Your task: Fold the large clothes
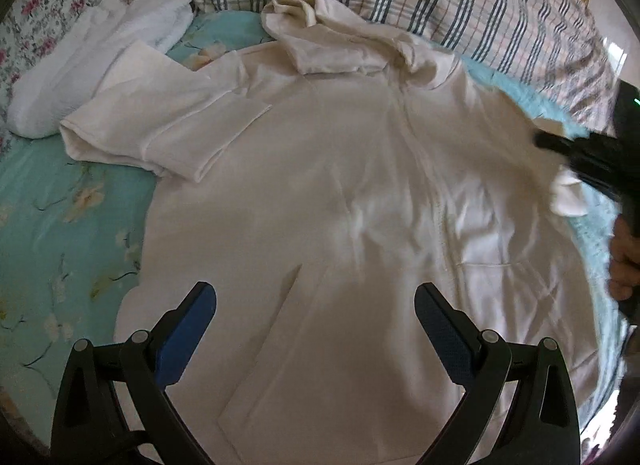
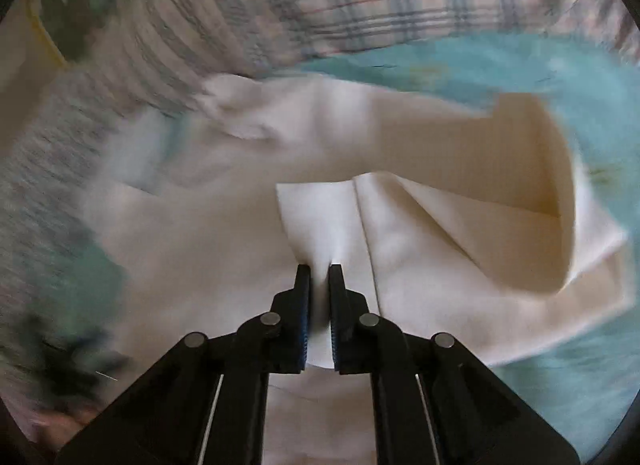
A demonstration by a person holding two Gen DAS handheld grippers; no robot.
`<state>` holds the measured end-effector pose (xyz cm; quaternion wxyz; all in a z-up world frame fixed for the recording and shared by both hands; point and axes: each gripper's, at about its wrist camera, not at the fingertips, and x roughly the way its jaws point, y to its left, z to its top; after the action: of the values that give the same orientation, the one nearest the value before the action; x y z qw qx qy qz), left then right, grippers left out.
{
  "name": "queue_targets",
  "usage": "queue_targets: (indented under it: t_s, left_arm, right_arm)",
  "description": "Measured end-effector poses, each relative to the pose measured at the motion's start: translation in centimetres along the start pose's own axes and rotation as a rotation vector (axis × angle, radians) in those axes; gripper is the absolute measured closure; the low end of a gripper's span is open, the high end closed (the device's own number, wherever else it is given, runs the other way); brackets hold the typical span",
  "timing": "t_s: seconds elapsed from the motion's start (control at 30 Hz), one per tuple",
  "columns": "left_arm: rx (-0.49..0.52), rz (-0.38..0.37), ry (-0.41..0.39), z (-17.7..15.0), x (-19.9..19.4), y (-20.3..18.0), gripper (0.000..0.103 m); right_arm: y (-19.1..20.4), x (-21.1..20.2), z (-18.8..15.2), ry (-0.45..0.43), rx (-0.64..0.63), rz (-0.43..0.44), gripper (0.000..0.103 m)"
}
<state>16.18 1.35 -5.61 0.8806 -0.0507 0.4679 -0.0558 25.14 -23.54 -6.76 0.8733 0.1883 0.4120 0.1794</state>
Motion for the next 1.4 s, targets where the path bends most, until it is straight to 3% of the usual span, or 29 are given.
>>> queue_targets:
  t_s: [0.13,0.37,0.47,0.53,0.6,0.67,0.77,0.8,0.87,0.9,0.93,1.0,1.1,1.17,1.4]
  left_arm:
    - [-0.025,-0.081,-0.020,0.6,-0.1,0.8,0.003]
    - [-0.063,-0.142,-0.013,2.4,2.4,3.2,0.003]
    - [-0.083,-0.147,0.011,3.7,4.5,4.1,0.003]
    - [-0.096,-0.154,0.015,4.7,5.8,4.4,0.003]
    - [-0.112,-0.162,0.031,5.9,7.6,4.4,0.003]
    - [-0.120,-0.189,0.048,7.2,9.3,4.1,0.003]
    - [-0.120,-0.166,0.055,8.9,12.2,3.5,0.006]
    - [-0.110,-0.150,0.035,9.4,12.6,3.2,0.013]
    - [-0.074,-0.118,0.007,10.3,13.5,2.5,0.050]
    - [-0.060,-0.095,0.009,10.8,14.0,2.2,0.077]
    - [-0.054,-0.086,0.002,11.2,14.2,2.1,0.098]
    - [-0.062,-0.090,-0.028,11.4,13.3,2.1,0.098]
    - [-0.028,0.002,-0.107,11.3,11.7,2.4,0.098]
    - [-0.036,0.021,-0.098,11.1,11.6,3.5,0.098]
    - [-0.091,0.011,-0.086,10.7,11.5,5.6,0.097]
  right_arm:
    - [5.2,5.8,0.6,0.038,0.011,0.186,0.094]
    - [10.4,15.2,1.0,0.141,0.061,0.373,0.094]
    - [11.2,18.1,1.4,0.195,0.070,0.360,0.085]
    - [10.4,18.1,1.5,0.207,0.102,0.362,0.084]
    - [9.6,17.0,1.5,0.186,0.125,0.364,0.064]
    - [8.5,15.0,1.6,0.140,0.129,0.347,0.055]
    - [6.1,10.6,1.5,0.055,0.130,0.286,0.055]
    - [5.4,9.3,1.5,0.030,0.131,0.268,0.055]
    - [3.6,6.3,1.4,-0.036,0.133,0.204,0.055]
    - [2.4,4.6,1.3,-0.072,0.143,0.158,0.055]
    - [1.3,3.3,1.0,-0.100,0.158,0.114,0.055]
    - [-1.6,0.5,0.5,-0.159,0.209,0.023,0.055]
    - [-5.0,-2.3,0.3,-0.209,0.265,-0.066,0.055]
    - [-7.0,-3.3,0.5,-0.216,0.282,-0.133,0.055]
    - [-10.8,0.4,2.2,-0.107,0.289,-0.235,0.053]
